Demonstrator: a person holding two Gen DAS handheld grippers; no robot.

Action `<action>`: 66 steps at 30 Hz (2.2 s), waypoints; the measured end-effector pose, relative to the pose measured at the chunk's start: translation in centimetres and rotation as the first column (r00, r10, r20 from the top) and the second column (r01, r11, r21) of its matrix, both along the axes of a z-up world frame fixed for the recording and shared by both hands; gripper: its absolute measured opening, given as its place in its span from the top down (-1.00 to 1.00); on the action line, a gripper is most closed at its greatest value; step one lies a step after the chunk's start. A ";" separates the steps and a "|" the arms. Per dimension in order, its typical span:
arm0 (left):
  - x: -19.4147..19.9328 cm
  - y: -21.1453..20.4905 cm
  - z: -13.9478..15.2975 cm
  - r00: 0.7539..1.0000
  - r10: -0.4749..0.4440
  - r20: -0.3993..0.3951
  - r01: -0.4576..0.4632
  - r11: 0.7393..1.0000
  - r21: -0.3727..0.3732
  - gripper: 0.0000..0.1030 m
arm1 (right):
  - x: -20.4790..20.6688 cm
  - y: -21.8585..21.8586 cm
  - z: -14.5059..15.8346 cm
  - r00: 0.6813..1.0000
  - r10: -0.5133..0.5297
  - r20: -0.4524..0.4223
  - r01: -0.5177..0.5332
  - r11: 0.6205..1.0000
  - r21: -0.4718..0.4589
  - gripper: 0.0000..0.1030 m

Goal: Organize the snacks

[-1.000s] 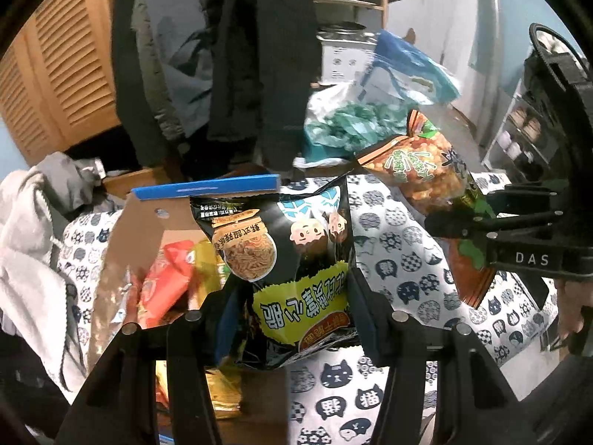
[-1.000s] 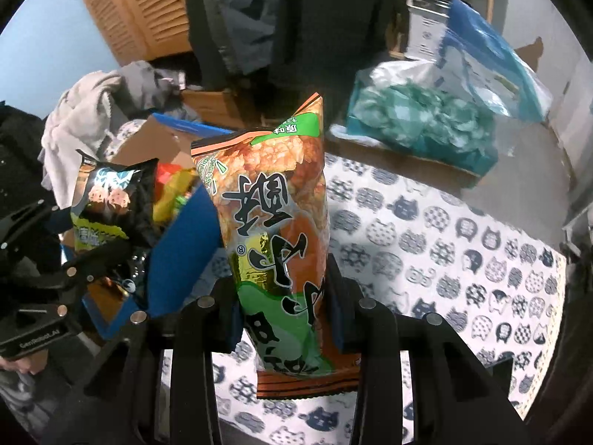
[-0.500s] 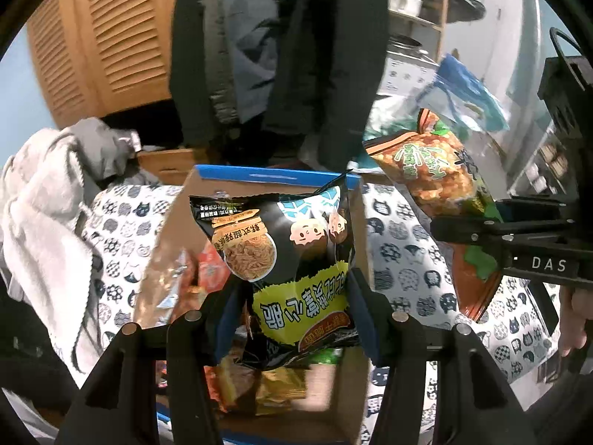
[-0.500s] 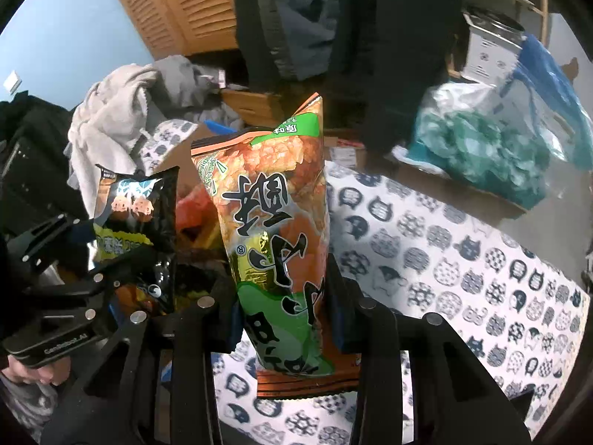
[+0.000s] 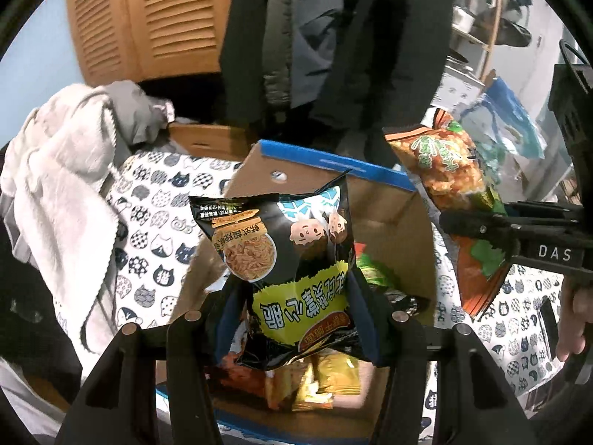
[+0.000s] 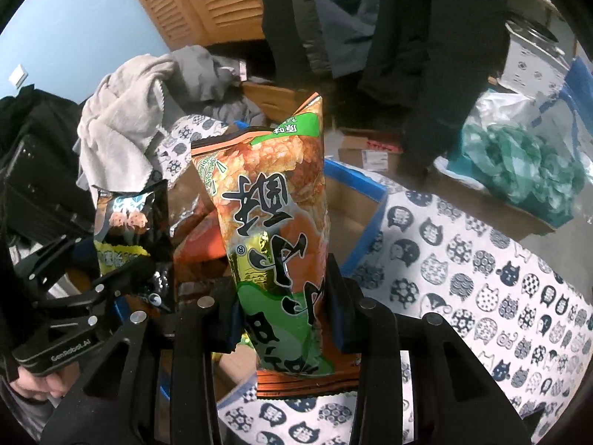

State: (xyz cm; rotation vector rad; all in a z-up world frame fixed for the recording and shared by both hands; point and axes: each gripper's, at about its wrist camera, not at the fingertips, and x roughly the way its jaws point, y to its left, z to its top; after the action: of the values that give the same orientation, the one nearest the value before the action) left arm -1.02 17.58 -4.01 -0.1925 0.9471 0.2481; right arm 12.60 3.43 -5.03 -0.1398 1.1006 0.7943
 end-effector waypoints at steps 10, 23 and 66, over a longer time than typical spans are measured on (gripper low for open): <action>0.0 1.6 -0.9 0.999 0.046 -0.023 -0.047 0.998 -0.045 -0.09 | 1.0 2.6 -1.4 0.999 0.009 -0.049 -0.008 1.000 0.019 0.28; 0.0 0.4 -0.4 1.000 0.024 -0.016 -0.024 1.000 -0.005 -0.36 | 1.3 2.5 -0.9 1.000 0.004 -0.021 -0.003 1.000 0.014 -0.26; -4.2 -4.9 3.0 0.985 -0.108 0.138 0.112 0.993 -0.022 -0.71 | -6.5 -8.4 4.5 0.966 -0.090 0.243 0.109 0.992 -0.068 -0.40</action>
State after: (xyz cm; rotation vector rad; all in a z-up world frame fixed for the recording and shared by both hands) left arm -5.23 12.71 -0.97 -0.1816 0.8228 0.1174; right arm 6.10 -4.94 -0.52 -0.2410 0.9038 0.6250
